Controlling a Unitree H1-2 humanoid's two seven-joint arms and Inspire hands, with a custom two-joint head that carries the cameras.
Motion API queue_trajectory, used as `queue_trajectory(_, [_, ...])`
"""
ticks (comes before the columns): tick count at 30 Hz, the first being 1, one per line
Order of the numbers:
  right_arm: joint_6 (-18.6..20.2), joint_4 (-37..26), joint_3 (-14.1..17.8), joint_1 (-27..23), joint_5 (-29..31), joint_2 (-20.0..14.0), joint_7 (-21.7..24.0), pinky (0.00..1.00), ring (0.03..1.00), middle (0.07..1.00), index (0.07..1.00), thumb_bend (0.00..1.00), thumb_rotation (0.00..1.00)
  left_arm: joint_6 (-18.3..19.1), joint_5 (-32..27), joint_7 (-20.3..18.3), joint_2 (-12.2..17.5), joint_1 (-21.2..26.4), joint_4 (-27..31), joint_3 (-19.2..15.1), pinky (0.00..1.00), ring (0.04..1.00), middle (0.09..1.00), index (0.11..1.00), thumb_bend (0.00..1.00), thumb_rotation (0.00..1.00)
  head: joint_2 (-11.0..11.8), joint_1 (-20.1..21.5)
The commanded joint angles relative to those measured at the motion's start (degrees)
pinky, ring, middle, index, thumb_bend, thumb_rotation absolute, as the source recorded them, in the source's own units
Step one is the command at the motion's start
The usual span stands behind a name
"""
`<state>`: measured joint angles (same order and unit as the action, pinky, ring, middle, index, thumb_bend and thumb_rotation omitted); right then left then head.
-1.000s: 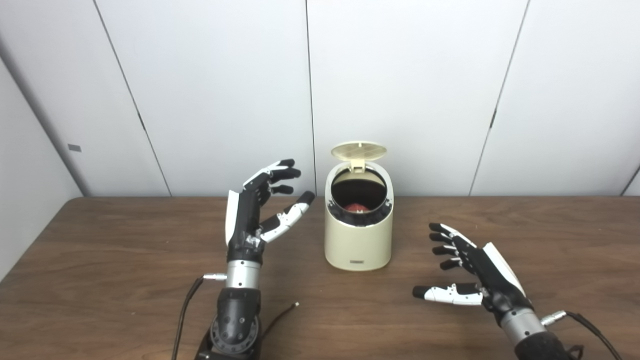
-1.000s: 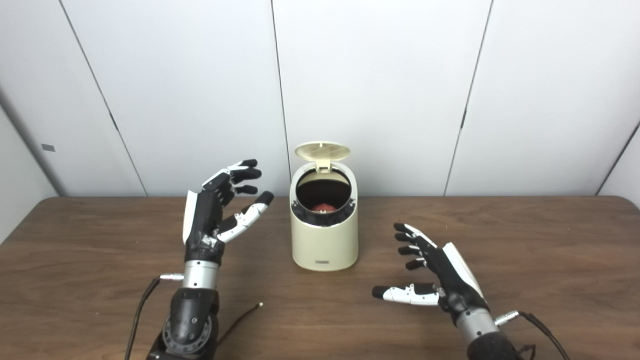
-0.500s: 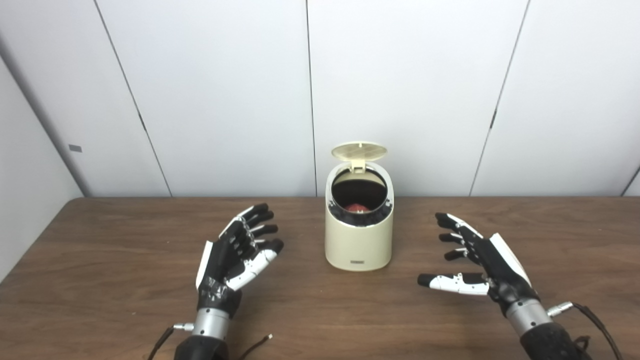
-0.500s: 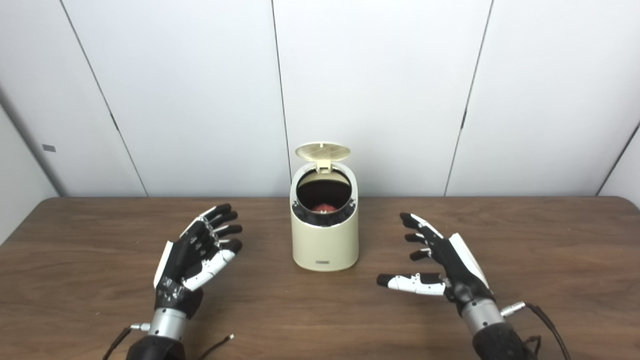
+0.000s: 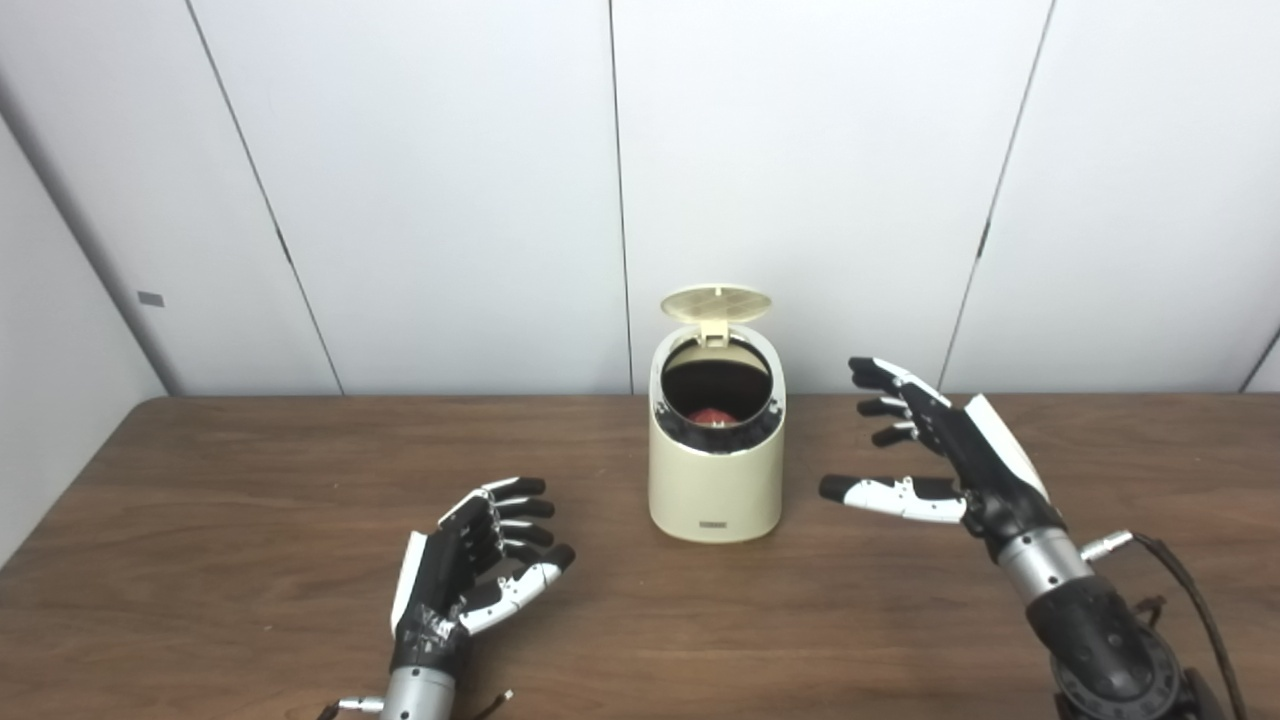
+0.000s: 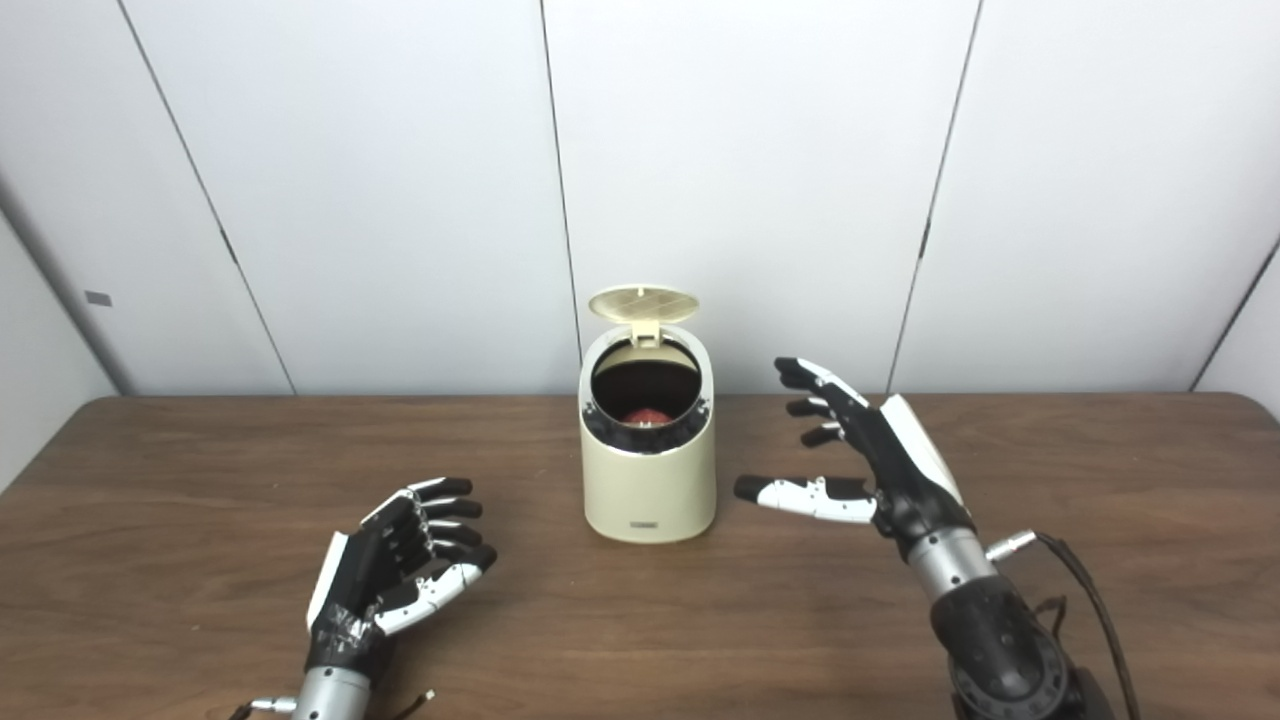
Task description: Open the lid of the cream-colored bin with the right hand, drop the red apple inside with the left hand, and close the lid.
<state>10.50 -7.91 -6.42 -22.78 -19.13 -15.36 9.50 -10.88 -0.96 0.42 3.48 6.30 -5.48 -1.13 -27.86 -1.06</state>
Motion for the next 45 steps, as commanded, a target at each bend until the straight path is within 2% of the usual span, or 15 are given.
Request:
queue_trajectory(1, [0.7,-2.3,-0.5,-5.0,-0.6,-1.5,1.8,0.74,0.878,0.926,0.903,0.75,0.49,-2.4,0.1,0.0,-0.5,-1.2,-4.3,0.1,0.45,0.539,0.622,0.664,0.63,0.00,0.0,0.0])
queue_trajectory(3, [1.9,-2.7,-1.8,-7.7,-2.3,-2.1,3.1,0.74,0.891,0.933,0.908,0.77,0.52,-3.3,0.7,0.0,-0.5,-1.1,-5.4,0.3,0.46,0.540,0.621,0.663,0.62,0.00,0.2,0.0])
queue_trajectory(8, [3.5,-3.2,-4.7,-12.7,-6.1,-3.8,6.3,0.72,0.882,0.936,0.918,0.71,0.56,-4.1,2.1,0.0,-0.5,-0.8,-6.8,0.6,0.52,0.568,0.622,0.673,0.64,0.00,0.5,0.2])
queue_trajectory(12, [4.5,-2.2,-5.7,-15.3,-7.7,-4.0,7.7,0.72,0.877,0.927,0.904,0.69,0.56,-4.2,2.3,-0.3,-0.6,-0.7,-7.0,0.8,0.53,0.578,0.625,0.678,0.64,0.00,0.7,0.0])
queue_trajectory(18, [6.5,-1.1,-7.8,-19.3,-11.0,-5.2,11.4,0.81,0.931,0.946,0.923,0.69,0.64,-4.2,3.4,-0.2,-0.4,-0.2,-7.1,1.1,0.53,0.580,0.625,0.675,0.65,0.00,0.7,-0.4])
queue_trajectory(22, [8.0,-0.5,-9.2,-21.9,-13.0,-5.4,13.5,0.82,0.943,0.960,0.935,0.68,0.65,-4.1,3.5,-0.2,-0.5,-0.3,-6.6,1.1,0.52,0.584,0.628,0.676,0.65,0.00,0.6,-0.8])
queue_trajectory(26, [7.1,1.9,-10.6,-24.1,-14.8,-5.7,14.3,0.79,0.937,0.955,0.932,0.69,0.65,-4.2,2.8,-0.8,-0.6,-0.5,-6.4,1.1,0.52,0.586,0.634,0.681,0.65,0.00,0.6,-0.9])
queue_trajectory(33, [4.3,3.2,-12.5,-26.4,-16.6,-6.4,15.3,0.83,0.968,0.949,0.923,0.70,0.64,-5.0,3.5,-0.6,-0.9,-0.2,-6.9,1.3,0.49,0.571,0.634,0.683,0.68,0.00,0.2,-1.2])
queue_trajectory(39, [3.7,2.2,-13.0,-25.7,-18.1,-6.2,15.3,0.82,0.968,0.909,0.905,0.71,0.65,-4.9,3.4,-0.7,-1.1,-0.4,-6.4,1.6,0.49,0.570,0.636,0.688,0.67,0.00,0.0,-1.6])
queue_trajectory(45, [0.7,0.7,-13.4,-23.4,-19.8,-6.9,14.8,0.84,0.952,0.881,0.885,0.72,0.64,-4.8,3.3,-0.9,-0.9,-0.5,-6.2,1.6,0.50,0.580,0.644,0.690,0.68,0.00,-0.2,-1.7])
